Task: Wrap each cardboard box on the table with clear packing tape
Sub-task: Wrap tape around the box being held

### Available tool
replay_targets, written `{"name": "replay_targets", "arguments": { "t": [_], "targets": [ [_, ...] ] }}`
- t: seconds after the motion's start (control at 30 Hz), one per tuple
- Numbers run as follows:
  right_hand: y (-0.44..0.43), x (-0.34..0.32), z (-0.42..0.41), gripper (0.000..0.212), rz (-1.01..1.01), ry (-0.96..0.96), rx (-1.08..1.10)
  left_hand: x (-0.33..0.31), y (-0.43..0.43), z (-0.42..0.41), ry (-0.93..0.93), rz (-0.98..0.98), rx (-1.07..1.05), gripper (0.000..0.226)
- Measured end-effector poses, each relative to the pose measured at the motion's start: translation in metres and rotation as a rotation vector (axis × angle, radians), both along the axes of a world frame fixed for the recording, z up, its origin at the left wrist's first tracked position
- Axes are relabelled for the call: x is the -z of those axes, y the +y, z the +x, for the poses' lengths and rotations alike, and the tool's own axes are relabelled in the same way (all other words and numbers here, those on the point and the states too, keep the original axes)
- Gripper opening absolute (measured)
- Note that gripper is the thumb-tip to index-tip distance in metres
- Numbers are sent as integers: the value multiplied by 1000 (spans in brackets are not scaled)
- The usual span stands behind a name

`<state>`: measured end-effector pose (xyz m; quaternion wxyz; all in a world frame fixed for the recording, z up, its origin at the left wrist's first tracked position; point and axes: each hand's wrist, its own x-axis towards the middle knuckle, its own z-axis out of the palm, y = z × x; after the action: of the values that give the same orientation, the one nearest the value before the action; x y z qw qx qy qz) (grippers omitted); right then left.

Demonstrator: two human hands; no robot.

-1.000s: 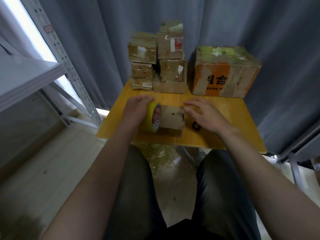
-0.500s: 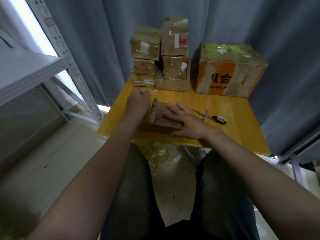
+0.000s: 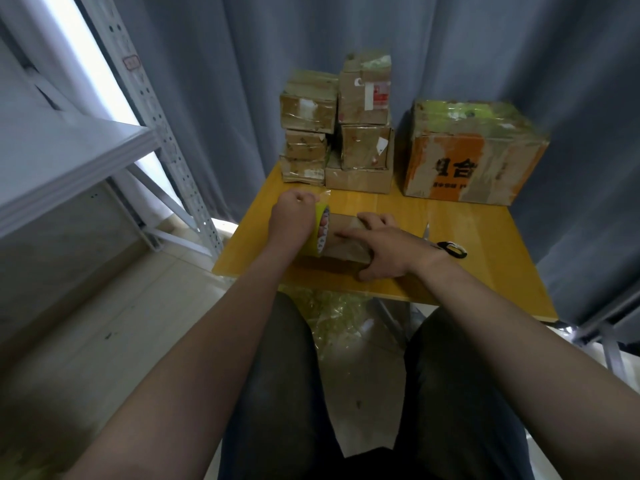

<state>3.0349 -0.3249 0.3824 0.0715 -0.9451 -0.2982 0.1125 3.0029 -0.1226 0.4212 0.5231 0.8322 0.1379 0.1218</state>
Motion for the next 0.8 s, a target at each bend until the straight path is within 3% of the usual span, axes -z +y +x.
{"name": "replay_targets", "arguments": {
  "t": [0.13, 0.33, 0.43, 0.6, 0.73, 0.8],
  "targets": [
    [-2, 4, -3, 88, 157, 11, 73, -9, 13, -4, -70, -104, -49, 21],
    [15, -40, -2, 70, 814, 100, 370, -50, 54, 8, -198, -271, -153, 24],
    [33, -88, 1, 70, 964, 54, 388, -83, 67, 23, -240, -384, -133, 20],
    [78, -168, 35, 78, 1018, -121, 450, -133, 81, 58, -161, -481, 3, 20],
    [130, -221, 79, 72, 819, -222, 509, -162, 85, 93, -115, -395, 88, 21],
    [155, -233, 107, 79, 680, -227, 546, -169, 90, 114, -122, -324, 61, 19]
  ]
}}
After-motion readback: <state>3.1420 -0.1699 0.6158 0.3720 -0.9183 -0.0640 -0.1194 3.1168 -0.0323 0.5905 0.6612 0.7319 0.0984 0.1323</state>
